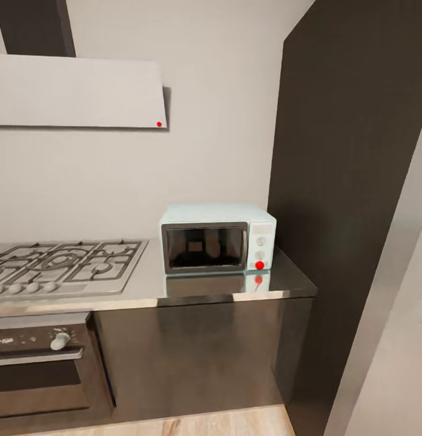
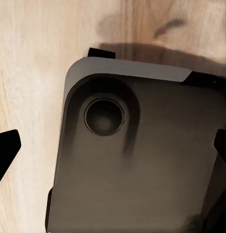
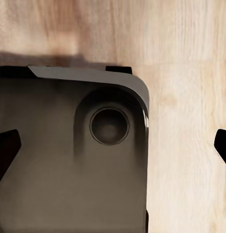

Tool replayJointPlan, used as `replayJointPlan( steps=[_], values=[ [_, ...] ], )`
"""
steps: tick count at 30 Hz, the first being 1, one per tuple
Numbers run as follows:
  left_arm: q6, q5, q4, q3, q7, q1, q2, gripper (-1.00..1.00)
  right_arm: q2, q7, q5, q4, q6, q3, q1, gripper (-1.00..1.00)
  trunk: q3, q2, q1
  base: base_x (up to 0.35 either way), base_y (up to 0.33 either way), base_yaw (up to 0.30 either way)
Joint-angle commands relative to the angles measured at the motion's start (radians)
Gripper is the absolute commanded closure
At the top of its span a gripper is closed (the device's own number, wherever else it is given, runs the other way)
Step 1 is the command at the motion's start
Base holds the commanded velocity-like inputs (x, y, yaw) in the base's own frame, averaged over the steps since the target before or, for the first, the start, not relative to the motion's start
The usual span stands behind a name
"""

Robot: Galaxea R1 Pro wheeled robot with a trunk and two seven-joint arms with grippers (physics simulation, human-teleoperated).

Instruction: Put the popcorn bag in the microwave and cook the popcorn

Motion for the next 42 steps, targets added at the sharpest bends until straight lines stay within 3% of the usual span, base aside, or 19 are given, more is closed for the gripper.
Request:
replayJointPlan(
  steps=[1, 8, 22, 42],
  values=[
    [-0.001, 0.008, 0.000, 0.002, -0.004, 0.000, 0.000, -1.00, 0.000, 0.002, 0.003, 0.002, -0.006, -0.003, -0.001, -1.00, -0.001, 0.000, 0.001, 0.306, 0.000, 0.000],
    [-0.001, 0.008, 0.000, 0.002, -0.004, 0.000, 0.000, -1.00, 0.000, 0.000, -0.001, 0.002, -0.003, -0.004, -0.001, -1.00, -0.001, 0.000, 0.001, 0.202, 0.000, 0.035],
    [-0.001, 0.009, -0.001, 0.002, -0.004, 0.000, 0.000, -1.00, -0.001, -0.001, -0.001, 0.002, -0.003, -0.004, -0.001, -1.00, -0.001, 0.000, 0.001, 0.007, 0.000, 0.211],
    [-0.002, 0.009, -0.002, 0.002, -0.004, 0.000, 0.000, -1.00, 0.000, -0.014, -0.010, 0.002, -0.008, -0.006, -0.001, -1.00, -0.001, 0.000, 0.001, 0.000, 0.000, 0.011]
  ],
)
